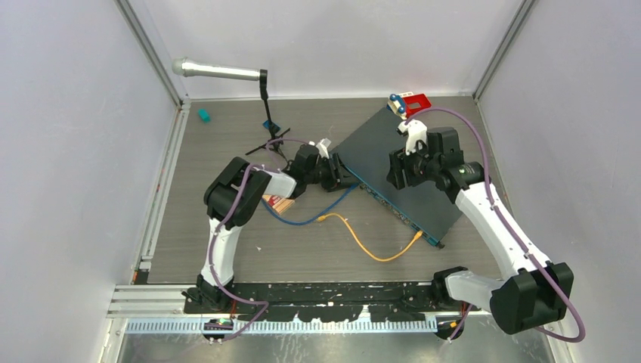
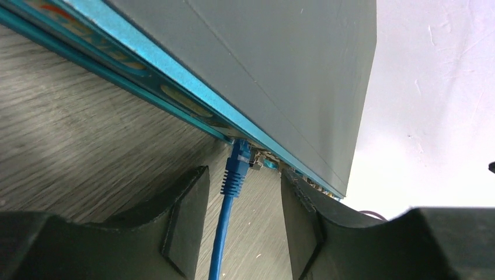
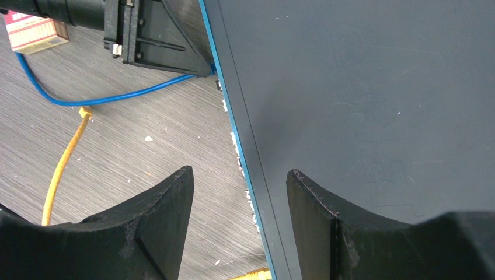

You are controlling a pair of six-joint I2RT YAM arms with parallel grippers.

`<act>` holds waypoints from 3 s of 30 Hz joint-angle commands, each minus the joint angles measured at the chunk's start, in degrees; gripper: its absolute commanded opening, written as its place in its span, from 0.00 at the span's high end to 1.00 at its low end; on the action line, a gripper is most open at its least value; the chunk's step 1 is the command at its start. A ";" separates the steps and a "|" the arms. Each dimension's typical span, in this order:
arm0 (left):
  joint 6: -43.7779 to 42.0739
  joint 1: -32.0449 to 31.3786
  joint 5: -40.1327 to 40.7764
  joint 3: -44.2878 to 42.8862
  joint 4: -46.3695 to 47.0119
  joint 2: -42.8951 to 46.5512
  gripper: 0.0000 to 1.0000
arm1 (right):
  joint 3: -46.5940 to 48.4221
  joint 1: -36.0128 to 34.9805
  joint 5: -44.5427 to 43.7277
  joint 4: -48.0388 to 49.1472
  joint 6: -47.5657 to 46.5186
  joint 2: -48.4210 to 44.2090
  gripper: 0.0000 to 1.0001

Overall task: Pull the plug from the switch port
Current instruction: Pull the connector from the switch port.

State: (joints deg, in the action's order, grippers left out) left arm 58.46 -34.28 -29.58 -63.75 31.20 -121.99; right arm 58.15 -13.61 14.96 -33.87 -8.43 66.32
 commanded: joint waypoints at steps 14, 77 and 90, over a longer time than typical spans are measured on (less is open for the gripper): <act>4.83 -1.53 3.06 -2.63 -6.68 -5.49 0.55 | -0.23 0.78 2.00 2.32 0.69 -2.34 0.36; 4.31 -0.75 2.15 9.11 33.63 -11.70 1.00 | 0.45 1.08 4.55 -0.21 -0.54 0.60 0.35; 2.47 -0.83 6.00 11.81 26.44 -10.78 1.00 | 0.63 1.10 5.07 -0.54 -0.63 1.43 0.35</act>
State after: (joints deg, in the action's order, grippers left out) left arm 65.80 -35.73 -25.26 -55.51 65.19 -131.13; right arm 57.91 -12.71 19.07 -35.09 -8.69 67.57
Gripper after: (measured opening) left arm 0.146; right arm 0.647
